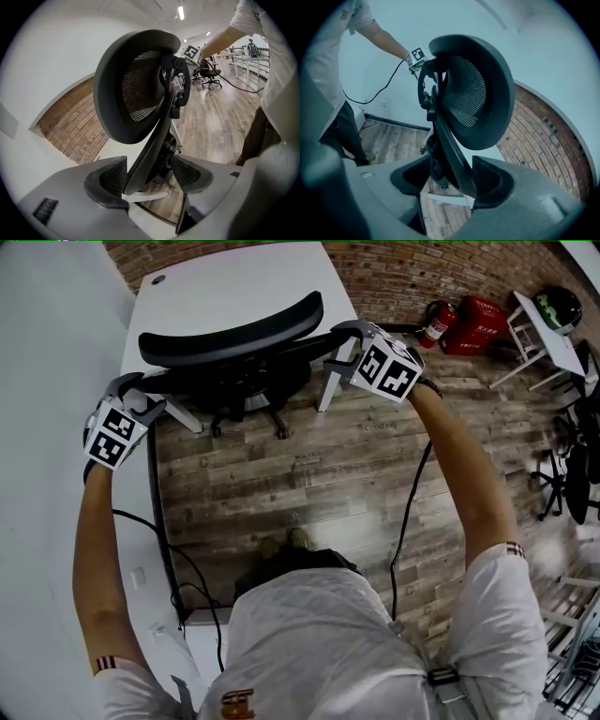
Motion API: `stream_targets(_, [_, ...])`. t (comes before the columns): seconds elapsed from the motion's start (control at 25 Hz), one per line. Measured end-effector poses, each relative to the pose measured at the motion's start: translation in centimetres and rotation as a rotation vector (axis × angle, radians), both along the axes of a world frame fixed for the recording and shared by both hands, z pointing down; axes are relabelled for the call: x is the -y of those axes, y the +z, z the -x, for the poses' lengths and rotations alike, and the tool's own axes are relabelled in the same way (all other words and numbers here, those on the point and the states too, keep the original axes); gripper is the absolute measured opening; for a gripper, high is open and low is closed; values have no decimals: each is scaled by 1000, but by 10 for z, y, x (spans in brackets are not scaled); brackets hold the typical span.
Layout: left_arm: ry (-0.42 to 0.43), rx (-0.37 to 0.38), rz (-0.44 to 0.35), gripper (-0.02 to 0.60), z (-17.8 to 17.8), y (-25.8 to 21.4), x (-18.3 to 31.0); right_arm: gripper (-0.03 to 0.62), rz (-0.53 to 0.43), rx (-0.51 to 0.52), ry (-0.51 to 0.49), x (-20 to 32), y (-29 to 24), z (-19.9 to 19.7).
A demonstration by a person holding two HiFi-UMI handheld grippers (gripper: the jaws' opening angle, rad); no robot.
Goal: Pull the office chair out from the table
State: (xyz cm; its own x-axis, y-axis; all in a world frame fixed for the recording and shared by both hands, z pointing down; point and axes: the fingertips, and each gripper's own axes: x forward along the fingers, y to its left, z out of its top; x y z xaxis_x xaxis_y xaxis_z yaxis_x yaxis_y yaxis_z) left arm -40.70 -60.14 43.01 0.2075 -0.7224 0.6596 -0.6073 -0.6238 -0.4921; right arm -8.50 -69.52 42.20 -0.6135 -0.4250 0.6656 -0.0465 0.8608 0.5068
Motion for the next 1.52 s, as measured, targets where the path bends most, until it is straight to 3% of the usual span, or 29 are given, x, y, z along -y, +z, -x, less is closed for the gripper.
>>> stream_targets(0.28, [46, 82, 71, 305, 14, 23, 23, 272, 26, -55, 7, 29, 15, 10])
stream_targets(0.44, [93, 119, 113, 304, 12, 33, 34, 272, 61, -137, -31, 37, 29, 15])
stream_targets(0.76, [171, 179, 153, 299, 6, 50, 38, 259, 0, -294, -109, 41, 47, 25])
stream_targets(0.84, [190, 208, 155, 279, 7, 51, 36, 252, -14, -316, -120, 42, 49, 26])
stream_targets(0.92, [213, 252, 155, 222, 9, 52, 36, 191, -30, -325, -118, 44, 50, 24])
stream_targets(1.04, [236, 304, 150, 148, 12, 53, 38, 177, -42, -338, -117, 44, 51, 24])
stream_targets(1.52, [263, 326, 162, 130, 11, 54, 16, 132, -135, -392, -148, 28, 60, 17])
